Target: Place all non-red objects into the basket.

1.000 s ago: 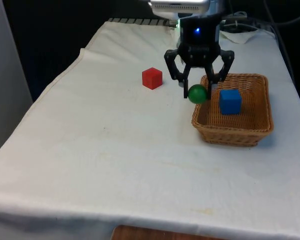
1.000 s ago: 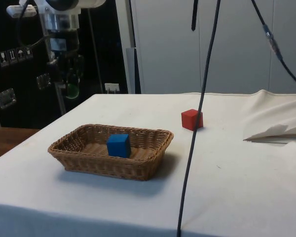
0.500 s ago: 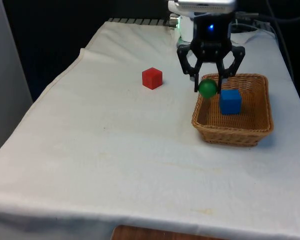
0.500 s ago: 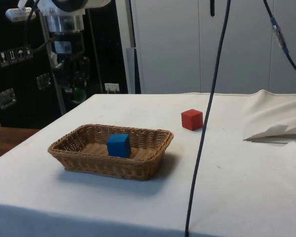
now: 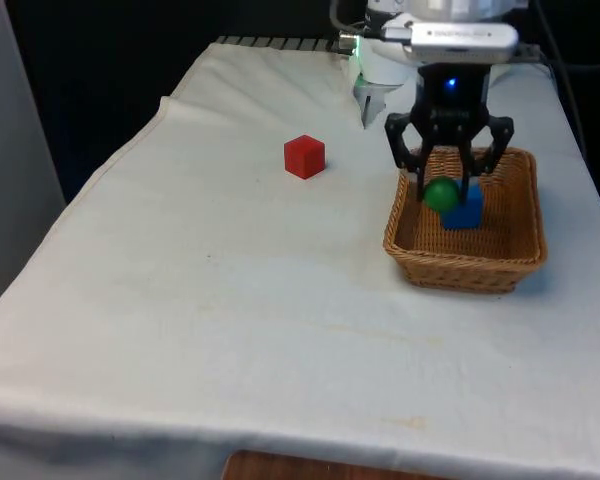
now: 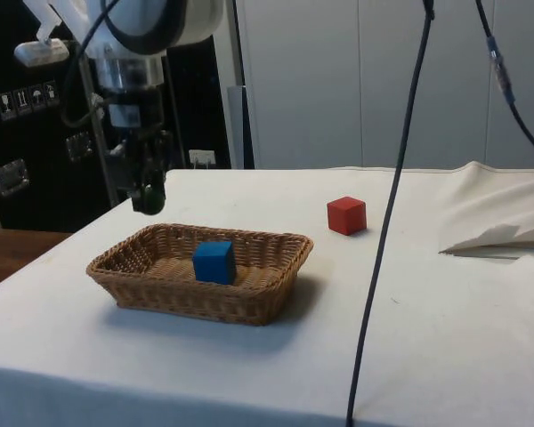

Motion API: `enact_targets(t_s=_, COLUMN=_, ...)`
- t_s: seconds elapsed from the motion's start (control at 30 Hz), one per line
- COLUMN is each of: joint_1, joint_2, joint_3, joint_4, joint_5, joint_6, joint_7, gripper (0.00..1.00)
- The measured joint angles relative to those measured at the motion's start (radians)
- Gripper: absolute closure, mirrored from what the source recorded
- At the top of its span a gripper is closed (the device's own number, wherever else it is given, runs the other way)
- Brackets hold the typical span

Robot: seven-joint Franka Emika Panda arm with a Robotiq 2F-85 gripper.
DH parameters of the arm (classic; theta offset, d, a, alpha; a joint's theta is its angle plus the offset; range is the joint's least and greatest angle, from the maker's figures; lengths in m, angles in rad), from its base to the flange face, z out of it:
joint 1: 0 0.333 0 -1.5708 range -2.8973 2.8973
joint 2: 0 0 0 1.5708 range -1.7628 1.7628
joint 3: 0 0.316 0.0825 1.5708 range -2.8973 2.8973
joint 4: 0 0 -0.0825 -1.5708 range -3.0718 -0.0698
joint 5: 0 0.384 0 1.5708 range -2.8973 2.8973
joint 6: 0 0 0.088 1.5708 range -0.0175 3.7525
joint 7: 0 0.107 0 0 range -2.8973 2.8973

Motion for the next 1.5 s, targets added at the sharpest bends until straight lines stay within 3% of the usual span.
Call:
enact_targets(t_s=0.57, joint_1=0.004, joint_2=-0.001, joint_3=0.061, joint_4=-0.13, joint_5=-0.008, joint_6=0.161, joint_7=0.076, gripper=1.0)
enact_targets(t_s=0.87, joint_1=0.004, joint_2=0.041, joint_3=0.079, joint_4=-0.135, joint_5=-0.008, joint_6=0.219, joint_7=0.1, gripper=1.0)
enact_targets(t_s=1.13, joint_1=0.003, joint_2=0.048, joint_3=0.081, joint_4=-0.134, joint_5=-0.008, joint_6=0.228, joint_7=0.102, gripper=1.0)
enact_targets(t_s=1.2, joint_1=0.003, joint_2=0.048, joint_3=0.081, joint_4=-0.134, joint_5=-0.008, joint_6=0.228, joint_7=0.102, gripper=0.85)
enact_targets(t_s=1.23, joint_1=0.003, joint_2=0.048, joint_3=0.081, joint_4=-0.133, joint_5=-0.008, joint_6=0.228, joint_7=0.102, gripper=0.85)
enact_targets(t_s=1.43, joint_1=0.003, joint_2=0.048, joint_3=0.081, joint_4=-0.133, joint_5=-0.008, joint_6=0.228, joint_7=0.102, gripper=0.27)
enact_targets(t_s=1.47, joint_1=0.003, joint_2=0.048, joint_3=0.081, joint_4=-0.133, joint_5=-0.008, joint_6=0.228, joint_7=0.102, gripper=0.07)
enact_targets(t_s=1.5, joint_1=0.003, joint_2=0.048, joint_3=0.081, joint_4=-0.133, joint_5=-0.008, joint_6=0.228, joint_7=0.102, gripper=0.0)
